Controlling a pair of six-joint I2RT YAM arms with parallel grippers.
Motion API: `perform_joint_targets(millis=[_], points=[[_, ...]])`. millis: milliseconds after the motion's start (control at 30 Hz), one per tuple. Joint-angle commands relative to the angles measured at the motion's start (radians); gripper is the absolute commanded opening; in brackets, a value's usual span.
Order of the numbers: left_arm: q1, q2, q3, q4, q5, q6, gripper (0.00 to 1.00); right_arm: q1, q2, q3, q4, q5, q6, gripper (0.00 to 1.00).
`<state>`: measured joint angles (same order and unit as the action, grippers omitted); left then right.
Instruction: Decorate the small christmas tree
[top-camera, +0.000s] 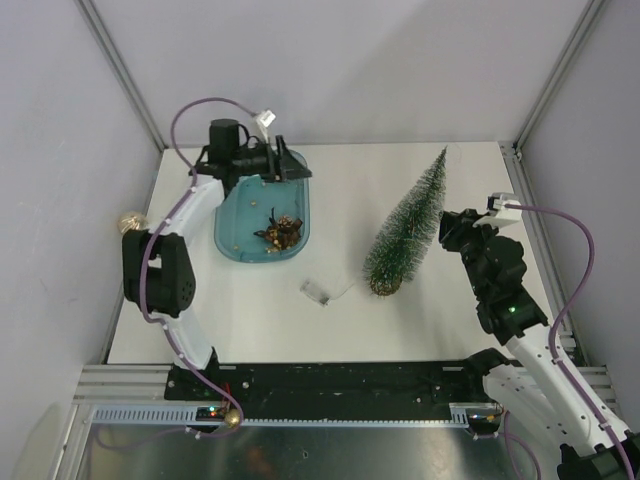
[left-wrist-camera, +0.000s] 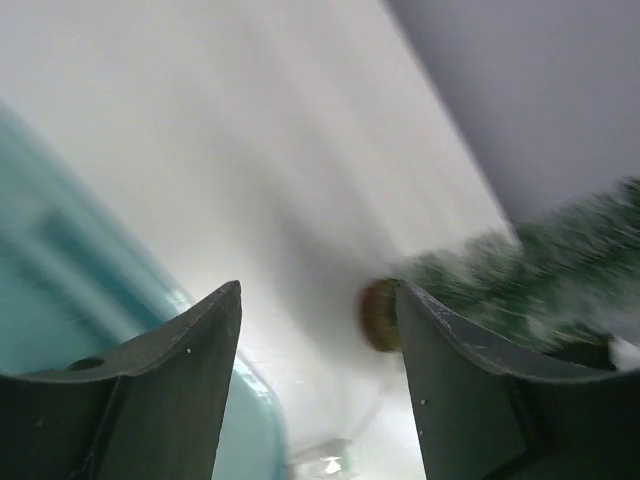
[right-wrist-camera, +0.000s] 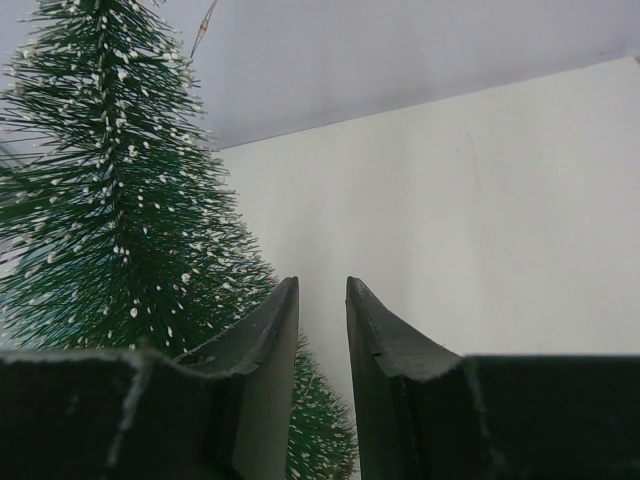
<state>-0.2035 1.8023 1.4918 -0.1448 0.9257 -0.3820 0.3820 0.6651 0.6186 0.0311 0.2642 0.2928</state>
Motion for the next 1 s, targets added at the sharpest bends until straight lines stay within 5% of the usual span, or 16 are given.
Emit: perform_joint_targets(millis=[0,300,733,967], points=[[0.011,-0.018,0.081,-0.200,-0.318,0.242,0.67,-0.003,-0.015,-0.001,0.016,0.009,-0.016,0.31],[0.016,-0.024,-0.041,-0.329,-0.408,0.620,0.67,-0.003,-0.023,0.002,0.002,0.010,-0.019,0.31],[0.011,0.071,-0.138,-0.361,-0.475,0.638,0.60,-0.003,-0.018,0.015,-0.001,0.007,-0.015,0.31],[-0.010,0.171,-0.090,-0.360,-0.483,0.635,0.37,-0.003,-0.009,0.015,-0.006,0.005,-0.008,0.30]])
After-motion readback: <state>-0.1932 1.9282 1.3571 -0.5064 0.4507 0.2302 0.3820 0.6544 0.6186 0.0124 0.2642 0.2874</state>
